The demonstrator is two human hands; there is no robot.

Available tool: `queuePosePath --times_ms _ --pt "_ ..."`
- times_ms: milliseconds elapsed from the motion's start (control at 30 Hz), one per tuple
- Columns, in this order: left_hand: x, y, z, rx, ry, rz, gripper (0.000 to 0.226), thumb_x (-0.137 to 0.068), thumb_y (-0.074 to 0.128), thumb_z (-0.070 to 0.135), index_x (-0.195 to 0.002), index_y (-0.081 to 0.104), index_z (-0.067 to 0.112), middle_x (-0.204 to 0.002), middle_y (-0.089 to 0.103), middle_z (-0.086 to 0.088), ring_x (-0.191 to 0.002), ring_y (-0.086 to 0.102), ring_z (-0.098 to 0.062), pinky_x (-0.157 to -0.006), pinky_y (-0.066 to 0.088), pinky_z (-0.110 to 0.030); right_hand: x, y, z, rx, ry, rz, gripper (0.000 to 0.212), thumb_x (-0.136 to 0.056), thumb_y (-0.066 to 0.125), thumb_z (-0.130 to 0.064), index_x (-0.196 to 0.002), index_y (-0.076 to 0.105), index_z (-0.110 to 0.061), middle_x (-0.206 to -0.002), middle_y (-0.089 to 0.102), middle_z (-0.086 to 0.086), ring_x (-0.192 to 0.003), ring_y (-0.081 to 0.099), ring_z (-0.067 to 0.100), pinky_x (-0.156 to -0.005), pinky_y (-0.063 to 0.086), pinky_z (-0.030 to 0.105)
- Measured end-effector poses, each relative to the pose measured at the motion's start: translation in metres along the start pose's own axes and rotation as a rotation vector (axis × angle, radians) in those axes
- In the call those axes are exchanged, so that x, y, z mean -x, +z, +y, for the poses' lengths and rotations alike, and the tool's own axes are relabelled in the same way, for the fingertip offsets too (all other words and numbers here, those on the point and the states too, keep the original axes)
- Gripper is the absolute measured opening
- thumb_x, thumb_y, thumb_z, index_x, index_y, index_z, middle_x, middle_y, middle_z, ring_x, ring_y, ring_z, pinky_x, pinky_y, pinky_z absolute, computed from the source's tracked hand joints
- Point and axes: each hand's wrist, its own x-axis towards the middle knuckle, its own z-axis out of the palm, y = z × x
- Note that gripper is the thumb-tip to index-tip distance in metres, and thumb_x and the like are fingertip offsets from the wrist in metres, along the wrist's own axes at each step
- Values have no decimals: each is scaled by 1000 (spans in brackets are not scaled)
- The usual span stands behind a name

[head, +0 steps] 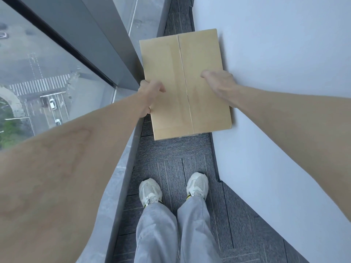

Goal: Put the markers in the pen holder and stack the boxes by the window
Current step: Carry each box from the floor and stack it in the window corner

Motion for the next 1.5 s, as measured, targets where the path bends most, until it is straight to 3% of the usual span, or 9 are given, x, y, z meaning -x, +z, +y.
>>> queuePosePath --times_ms 233,367,500,600,700,933,1100,1267,1500 --pt "11 -3 2 -39 -2 29 52 -91 51 23 -140 40 13 -130 41 -1 -110 38 -23 -94 40 -44 21 -9 4 56 -33 -69 63 -89 45 -41 -146 39 -15 -157 29 7 -144 29 27 -114 30 41" --pt "64 -23 30 -121 71 102 43 -97 43 19 -138 42 9 -126 43 -5 -105 38 -22 -90 40 -35 67 -36 -19 14 -72 -17 36 -87 44 -25 -116 59 -9 -127 55 5 -111 55 25 -80 42 31" --pt "144 -50 68 -151 116 69 28 -99 41 11 -76 45 25 -103 49 -4 -93 44 -20 -84 42 -30 142 -65 -34 16 -125 3 29 -87 42 -18 -100 64 -5 -105 64 8 -89 58 26 -70 42 31" --pt "225 -80 95 -2 137 41 21 -100 41 15 -92 59 21 -110 57 -4 -93 57 -20 -85 45 -31 208 -94 -58 -79 -99 26 21 -85 42 -12 -66 40 -19 -72 43 -1 -64 38 19 -54 27 31" --pt "306 -109 108 198 129 48 31 -102 38 18 -126 57 17 -110 67 -1 -106 62 -22 -93 46 -42 284 -122 -83 -181 -140 20 29 -86 44 -15 -65 29 -29 -77 39 -8 -81 40 21 -55 28 28" --pt "455 -123 90 164 277 -36 32 -98 40 19 -124 59 15 -115 68 -3 -101 64 -21 -84 52 -38 458 -143 -73 -528 -221 113 20 -88 45 -17 -82 58 -32 -87 52 -13 -86 47 16 -69 40 26" --pt "527 -107 34 77 316 -168 31 -101 37 20 -125 56 15 -116 65 -2 -103 62 -20 -93 52 -42 569 -129 -16 -763 -139 297 36 -92 48 -15 -117 55 10 -123 58 26 -115 53 42 -103 43 57" --pt "587 -51 -34 -65 332 -334 36 -99 34 21 -126 56 13 -115 66 2 -105 61 -19 -83 53 -36 644 -127 56 -886 -80 477 38 -88 53 -25 -109 57 7 -83 54 1 -73 46 20 -72 40 30" --pt "684 69 -98 -212 370 -585 33 -99 37 21 -123 57 11 -123 64 -3 -108 61 -21 -84 54 -39 736 -139 208 -1138 -57 706 25 -96 57 -13 -117 69 -12 -119 68 -4 -113 60 11 -102 48 33"
